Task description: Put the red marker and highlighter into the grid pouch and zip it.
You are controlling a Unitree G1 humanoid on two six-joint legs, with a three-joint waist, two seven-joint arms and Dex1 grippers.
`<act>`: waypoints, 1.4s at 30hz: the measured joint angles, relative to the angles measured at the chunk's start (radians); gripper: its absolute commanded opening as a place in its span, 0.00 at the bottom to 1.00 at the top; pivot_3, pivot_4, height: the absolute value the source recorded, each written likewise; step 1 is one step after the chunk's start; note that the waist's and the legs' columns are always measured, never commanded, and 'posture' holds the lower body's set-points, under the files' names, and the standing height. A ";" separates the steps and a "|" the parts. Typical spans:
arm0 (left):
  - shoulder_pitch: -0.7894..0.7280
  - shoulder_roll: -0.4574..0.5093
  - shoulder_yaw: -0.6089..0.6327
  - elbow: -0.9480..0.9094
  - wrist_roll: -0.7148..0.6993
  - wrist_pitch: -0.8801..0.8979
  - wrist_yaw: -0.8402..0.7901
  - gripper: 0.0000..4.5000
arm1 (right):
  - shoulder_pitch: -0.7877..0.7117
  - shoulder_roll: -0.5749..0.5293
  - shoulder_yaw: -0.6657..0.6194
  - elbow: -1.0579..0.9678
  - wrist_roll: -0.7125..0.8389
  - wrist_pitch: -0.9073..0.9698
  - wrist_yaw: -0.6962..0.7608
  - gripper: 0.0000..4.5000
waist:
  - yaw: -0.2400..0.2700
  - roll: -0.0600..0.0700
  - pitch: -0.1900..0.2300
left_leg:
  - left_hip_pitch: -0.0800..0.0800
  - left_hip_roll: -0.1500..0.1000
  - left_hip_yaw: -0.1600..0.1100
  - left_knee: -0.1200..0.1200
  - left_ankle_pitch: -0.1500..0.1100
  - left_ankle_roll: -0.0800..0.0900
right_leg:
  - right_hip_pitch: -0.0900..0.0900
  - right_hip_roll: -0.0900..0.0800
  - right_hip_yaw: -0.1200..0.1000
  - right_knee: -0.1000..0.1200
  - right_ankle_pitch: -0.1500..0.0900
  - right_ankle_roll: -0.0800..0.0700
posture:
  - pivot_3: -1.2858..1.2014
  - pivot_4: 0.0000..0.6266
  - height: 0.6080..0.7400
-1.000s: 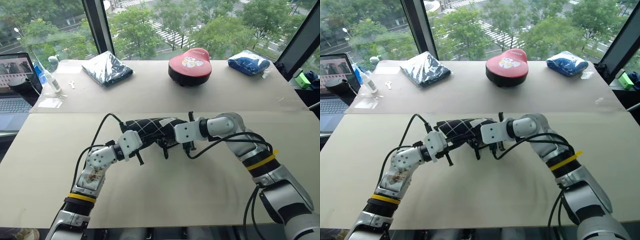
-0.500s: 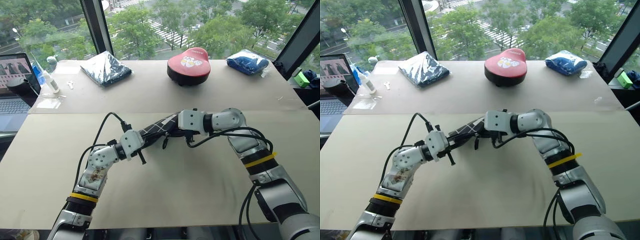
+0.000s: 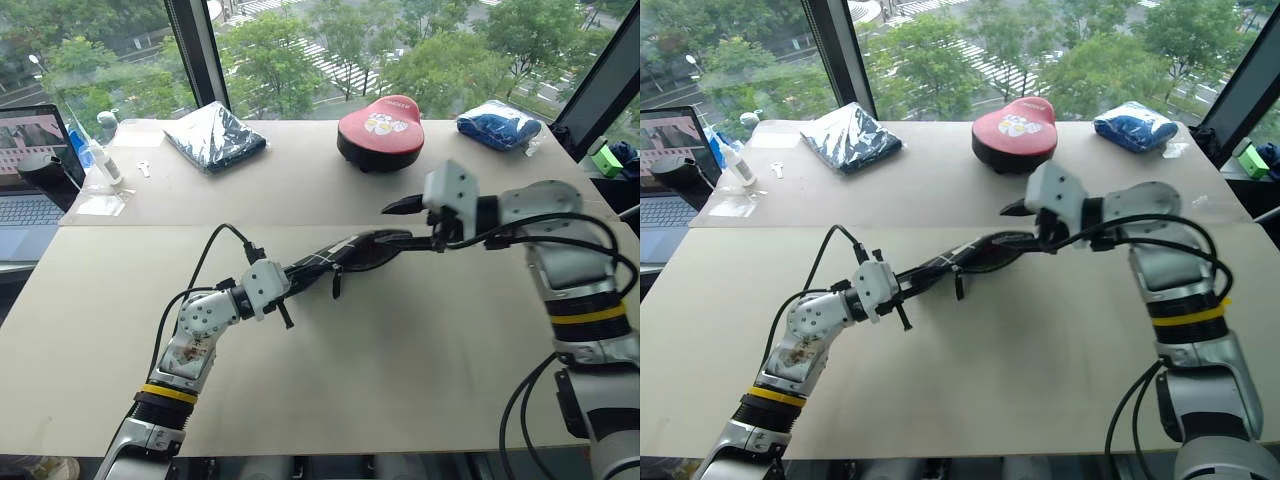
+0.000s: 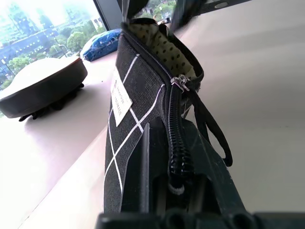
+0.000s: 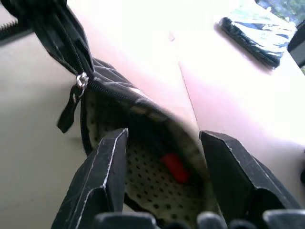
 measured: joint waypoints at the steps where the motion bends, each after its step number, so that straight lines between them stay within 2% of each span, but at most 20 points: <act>1: 0.000 0.000 0.000 0.000 0.000 0.000 0.000 0.00 | 0.006 -0.018 -0.053 -0.048 0.083 0.083 0.019 0.60 | -0.001 0.000 0.000 | 0.000 0.000 0.000 0.000 -0.001 0.002 | 0.000 0.000 0.000 0.000 0.000 0.000 | 0.52 0.24 1.00; 4: 0.000 -0.001 -0.002 0.000 0.000 0.001 0.000 0.00 | 0.159 -0.075 -0.115 -0.172 0.218 0.243 0.026 0.60 | 0.002 0.000 0.000 | 0.000 0.001 -0.002 0.000 -0.001 0.002 | 0.001 -0.002 -0.001 -0.001 0.000 0.000 | 0.52 0.24 1.00; 7: 0.004 0.000 -0.001 -0.002 -0.001 0.001 0.000 0.00 | 0.296 -0.099 -0.114 -0.245 0.246 0.314 -0.001 0.60 | 0.007 0.000 0.000 | -0.001 0.001 -0.002 0.000 -0.001 0.002 | 0.001 -0.003 -0.001 -0.001 0.000 0.000 | 0.52 0.24 1.00; 11: 0.008 0.000 -0.002 -0.002 -0.001 0.001 0.000 0.00 | 0.434 -0.062 -0.065 -0.329 0.232 0.370 -0.133 0.60 | 0.003 0.000 0.000 | 0.000 0.001 -0.002 0.001 -0.001 0.002 | 0.001 -0.002 0.000 0.000 0.000 0.000 | 0.52 0.24 1.00; 17: 0.007 -0.003 -0.007 -0.002 -0.001 0.003 -0.009 0.00 | 0.399 0.129 0.072 -0.322 0.168 0.431 -0.355 0.60 | 0.000 0.000 0.000 | 0.000 0.000 -0.001 0.001 0.000 0.000 | 0.000 -0.001 -0.001 0.001 0.000 0.000 | 0.52 0.24 1.00; 20: 0.004 -0.003 -0.009 -0.002 -0.001 0.003 -0.011 0.00 | 0.356 0.193 0.109 -0.318 0.160 0.451 -0.415 0.60 | 0.002 0.000 0.000 | 0.000 -0.001 -0.002 0.001 0.000 -0.001 | 0.000 -0.001 -0.001 0.001 0.000 0.000 | 0.52 0.24 1.00; 28: 0.001 -0.003 -0.009 -0.002 -0.002 0.004 -0.016 0.00 | 0.267 0.269 0.167 -0.253 0.138 0.460 -0.462 0.60 | -0.002 0.000 0.000 | 0.000 -0.001 -0.002 0.001 0.001 -0.001 | 0.000 0.000 -0.002 0.001 0.000 0.000 | 0.52 0.24 1.00; 35: -0.002 -0.003 -0.008 -0.002 -0.002 0.004 -0.016 0.00 | 0.238 0.285 0.175 -0.206 0.125 0.438 -0.458 0.60 | -0.002 0.000 0.000 | 0.000 -0.001 -0.002 0.001 0.001 -0.002 | 0.001 0.001 -0.002 0.001 0.000 0.000 | 0.52 0.24 1.00; 39: -0.002 -0.003 -0.008 -0.002 -0.002 0.004 -0.015 0.00 | 0.234 0.285 0.173 -0.196 0.124 0.420 -0.455 0.36 | -0.002 0.000 0.000 | 0.000 -0.001 -0.002 0.001 0.001 -0.002 | 0.001 0.001 -0.002 0.001 0.000 0.000 | 0.52 0.24 1.00; 42: -0.002 -0.003 -0.008 -0.002 -0.002 0.004 -0.015 0.00 | 0.234 0.282 0.166 -0.196 0.134 0.412 -0.440 0.12 | -0.002 0.000 0.000 | 0.000 -0.001 -0.002 0.001 0.001 -0.002 | 0.001 0.001 -0.002 0.001 0.000 0.000 | 0.52 0.24 1.00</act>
